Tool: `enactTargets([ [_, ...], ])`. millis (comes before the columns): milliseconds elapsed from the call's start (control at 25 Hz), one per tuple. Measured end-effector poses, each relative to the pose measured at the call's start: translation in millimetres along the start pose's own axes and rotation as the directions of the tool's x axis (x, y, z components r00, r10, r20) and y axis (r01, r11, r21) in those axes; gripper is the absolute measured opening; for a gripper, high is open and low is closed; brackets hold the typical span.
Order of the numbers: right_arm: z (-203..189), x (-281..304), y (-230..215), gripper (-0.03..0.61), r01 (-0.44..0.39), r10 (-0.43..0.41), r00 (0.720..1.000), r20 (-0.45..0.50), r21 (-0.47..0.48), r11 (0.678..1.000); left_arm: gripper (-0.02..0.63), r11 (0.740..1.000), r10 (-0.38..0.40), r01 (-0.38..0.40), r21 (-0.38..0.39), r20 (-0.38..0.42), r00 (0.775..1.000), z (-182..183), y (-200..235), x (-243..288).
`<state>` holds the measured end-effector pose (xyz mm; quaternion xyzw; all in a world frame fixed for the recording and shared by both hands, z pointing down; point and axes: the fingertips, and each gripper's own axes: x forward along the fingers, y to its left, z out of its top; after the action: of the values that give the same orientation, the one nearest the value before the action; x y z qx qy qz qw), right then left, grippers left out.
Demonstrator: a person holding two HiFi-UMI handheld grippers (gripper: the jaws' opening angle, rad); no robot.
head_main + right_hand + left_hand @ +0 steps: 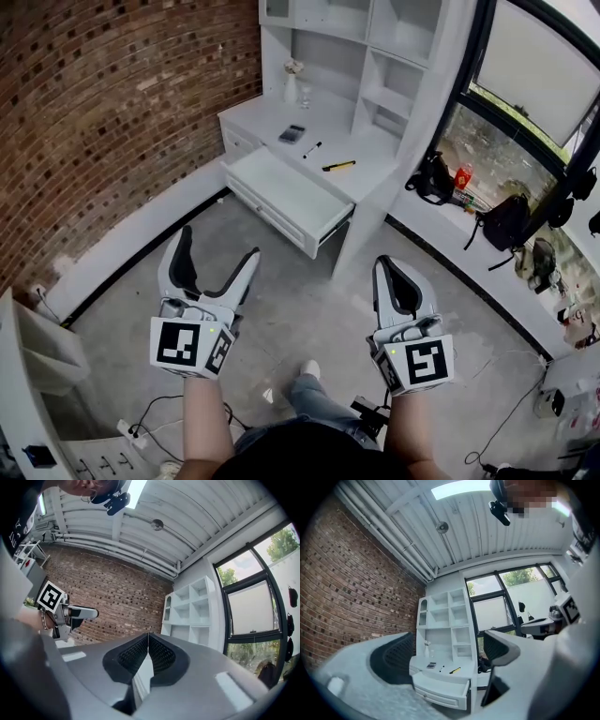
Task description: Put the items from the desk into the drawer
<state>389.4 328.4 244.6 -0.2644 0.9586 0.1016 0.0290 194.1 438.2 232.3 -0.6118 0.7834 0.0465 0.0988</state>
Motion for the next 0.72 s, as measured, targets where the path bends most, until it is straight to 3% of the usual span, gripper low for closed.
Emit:
enactTargets([
  [360, -17, 109, -85, 0.012, -0.038, 0.038, 0.999, -0.002, -0.008, 0.999, 0.483, 1.000, 0.023, -0.023, 0.007, -0.032, 0.999, -27, 13, 132],
  [720, -44, 168, -132, 0.012, -0.052, 0.053, 0.998, -0.021, 0.018, 0.998, 0.483, 0.999, 0.030, -0.026, 0.042, -0.094, 0.995, -59, 17, 203],
])
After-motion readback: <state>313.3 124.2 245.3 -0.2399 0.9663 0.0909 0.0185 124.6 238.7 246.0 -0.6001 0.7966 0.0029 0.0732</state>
